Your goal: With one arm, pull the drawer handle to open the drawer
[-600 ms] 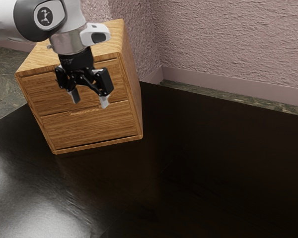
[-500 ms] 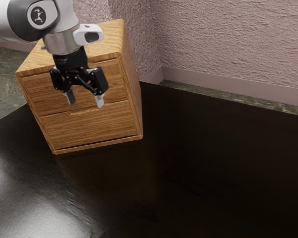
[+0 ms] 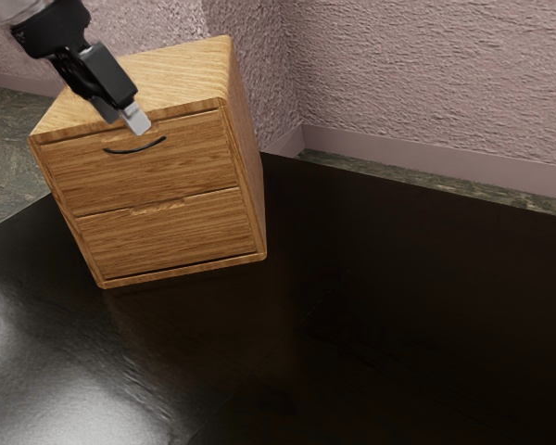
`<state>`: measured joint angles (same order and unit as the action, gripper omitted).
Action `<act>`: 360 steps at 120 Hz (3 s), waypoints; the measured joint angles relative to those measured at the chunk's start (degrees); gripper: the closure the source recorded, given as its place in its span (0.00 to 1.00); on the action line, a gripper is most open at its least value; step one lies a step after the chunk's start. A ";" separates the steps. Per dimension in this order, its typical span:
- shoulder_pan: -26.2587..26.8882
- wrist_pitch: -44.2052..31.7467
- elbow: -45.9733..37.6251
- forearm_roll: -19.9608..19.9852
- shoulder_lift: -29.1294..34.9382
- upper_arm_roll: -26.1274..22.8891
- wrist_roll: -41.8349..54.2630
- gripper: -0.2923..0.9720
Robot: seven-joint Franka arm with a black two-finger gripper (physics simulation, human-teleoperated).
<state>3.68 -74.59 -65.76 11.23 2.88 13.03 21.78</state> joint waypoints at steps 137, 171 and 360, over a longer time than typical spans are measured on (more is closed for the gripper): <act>3.88 -21.34 -44.22 -23.89 37.98 4.24 48.52 0.23; 3.88 -24.91 -36.64 -22.43 30.22 11.55 54.14 0.23; 7.38 -33.57 -29.47 -8.93 17.52 29.36 73.15 0.23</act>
<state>11.06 -108.16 -95.24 2.31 20.39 42.39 94.92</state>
